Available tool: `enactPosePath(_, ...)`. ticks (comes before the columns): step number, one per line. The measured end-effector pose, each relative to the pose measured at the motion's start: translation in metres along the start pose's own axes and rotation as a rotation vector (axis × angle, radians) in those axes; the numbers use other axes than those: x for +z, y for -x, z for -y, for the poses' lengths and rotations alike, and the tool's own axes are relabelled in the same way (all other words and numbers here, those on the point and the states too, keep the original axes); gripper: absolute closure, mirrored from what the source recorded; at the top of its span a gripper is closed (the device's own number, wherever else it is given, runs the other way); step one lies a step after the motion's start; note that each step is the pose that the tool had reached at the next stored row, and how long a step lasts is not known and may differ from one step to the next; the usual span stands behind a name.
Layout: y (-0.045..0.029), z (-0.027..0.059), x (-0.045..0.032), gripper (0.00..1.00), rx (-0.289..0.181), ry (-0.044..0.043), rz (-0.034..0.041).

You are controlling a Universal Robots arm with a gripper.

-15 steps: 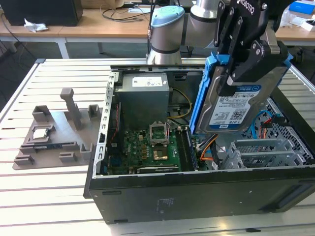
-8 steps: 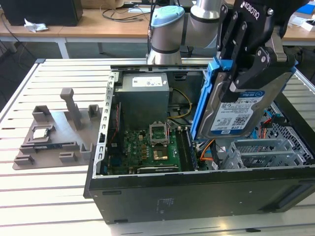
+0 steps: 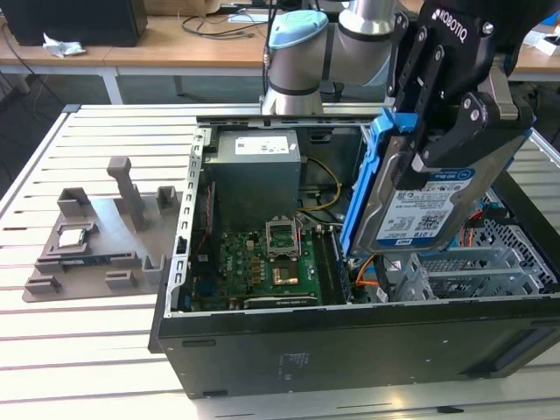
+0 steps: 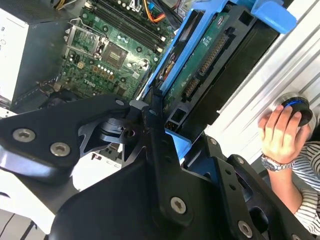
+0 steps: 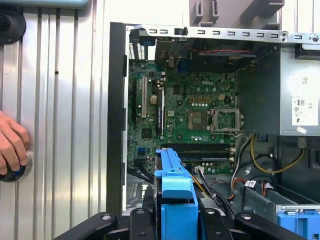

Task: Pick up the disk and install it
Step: 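Pick up the disk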

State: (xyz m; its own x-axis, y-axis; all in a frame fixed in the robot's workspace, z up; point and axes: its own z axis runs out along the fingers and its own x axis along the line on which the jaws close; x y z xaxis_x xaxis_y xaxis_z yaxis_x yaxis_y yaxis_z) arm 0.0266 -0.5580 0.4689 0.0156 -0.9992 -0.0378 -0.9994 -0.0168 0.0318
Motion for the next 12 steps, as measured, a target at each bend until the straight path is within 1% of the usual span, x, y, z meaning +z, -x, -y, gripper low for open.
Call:
enactPosePath(3,-0.0041,0.0,0.0002,0.64,0.0,-0.0001,-0.0001)
enactPosePath(9,-0.0096,-0.0001,0.0005,0.64,0.0,0.0,0.0)
enactPosePath(11,-0.0155,-0.0001,0.0008,0.64,0.0,-0.0001,0.0)
enactPosePath(12,-0.017,0.0001,0.0009,0.64,0.0,-0.0002,0.0013)
